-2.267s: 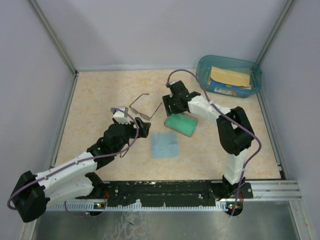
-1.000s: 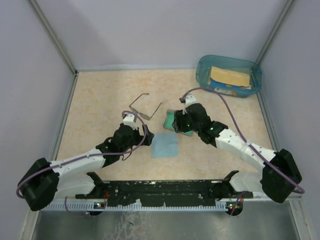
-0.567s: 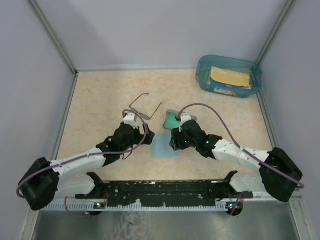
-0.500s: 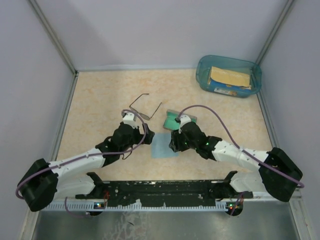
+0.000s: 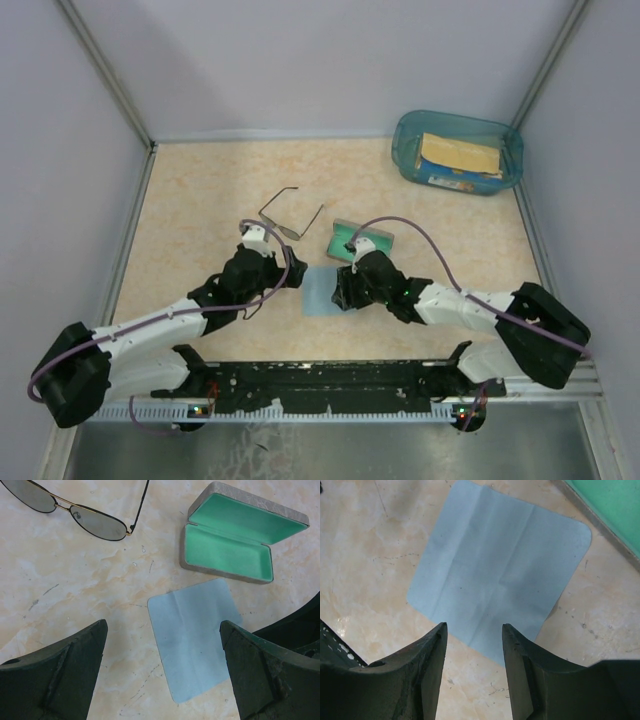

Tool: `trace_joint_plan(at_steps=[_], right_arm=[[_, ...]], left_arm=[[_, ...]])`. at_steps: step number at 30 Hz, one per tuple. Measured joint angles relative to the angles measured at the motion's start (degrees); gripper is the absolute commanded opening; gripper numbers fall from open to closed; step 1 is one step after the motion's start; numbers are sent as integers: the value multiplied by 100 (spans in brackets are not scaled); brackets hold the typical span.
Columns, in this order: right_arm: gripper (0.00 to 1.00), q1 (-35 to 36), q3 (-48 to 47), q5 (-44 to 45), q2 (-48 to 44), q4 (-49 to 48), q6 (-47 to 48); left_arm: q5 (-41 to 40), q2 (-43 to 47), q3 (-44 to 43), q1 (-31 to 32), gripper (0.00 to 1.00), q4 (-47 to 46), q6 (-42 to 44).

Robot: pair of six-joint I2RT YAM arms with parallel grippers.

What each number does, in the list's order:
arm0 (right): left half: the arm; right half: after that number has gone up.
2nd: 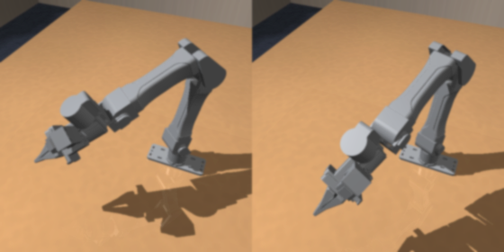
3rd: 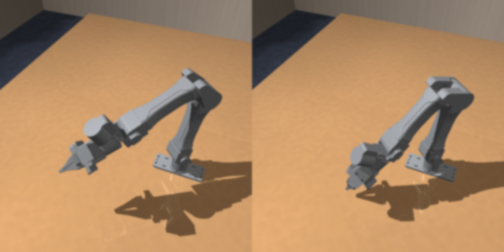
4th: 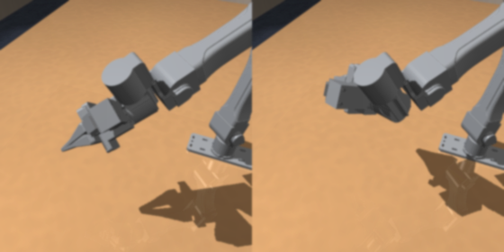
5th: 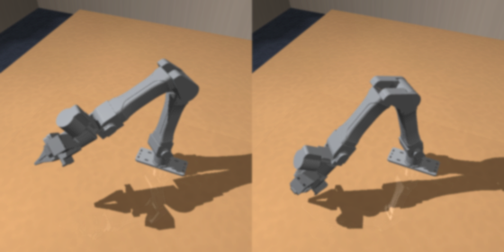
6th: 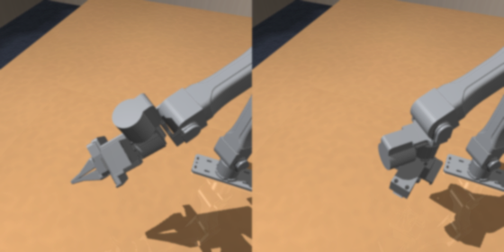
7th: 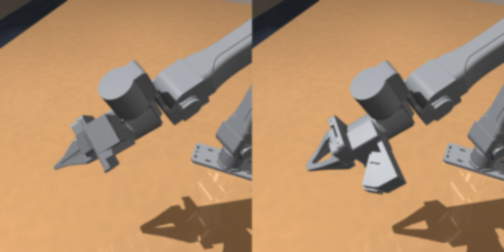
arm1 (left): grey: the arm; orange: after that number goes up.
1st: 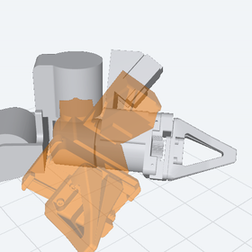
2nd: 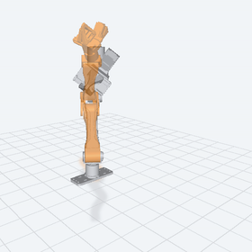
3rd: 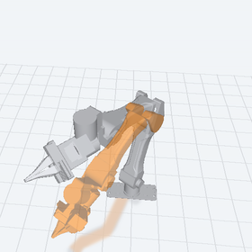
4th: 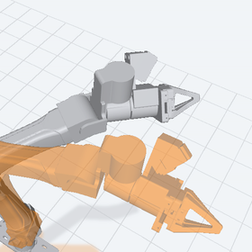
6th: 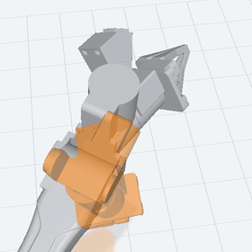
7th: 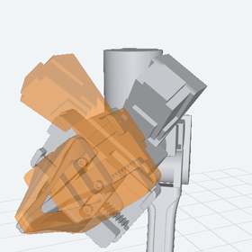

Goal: Organize the sunglasses
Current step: Fold the glasses cleaning cloth at the center of the board.

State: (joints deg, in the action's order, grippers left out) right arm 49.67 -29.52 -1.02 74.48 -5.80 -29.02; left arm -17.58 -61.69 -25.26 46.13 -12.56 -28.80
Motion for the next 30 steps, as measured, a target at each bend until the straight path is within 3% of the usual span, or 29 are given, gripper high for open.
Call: trace_joint_plan(at_steps=[16,30], right_arm=[[48,227,398,22,192,-391,-271],[49,754,861,267,-496,-173,-798]], left_arm=[[0,0,11,0,100,20,-13],[11,0,79,0,99,20,-33]])
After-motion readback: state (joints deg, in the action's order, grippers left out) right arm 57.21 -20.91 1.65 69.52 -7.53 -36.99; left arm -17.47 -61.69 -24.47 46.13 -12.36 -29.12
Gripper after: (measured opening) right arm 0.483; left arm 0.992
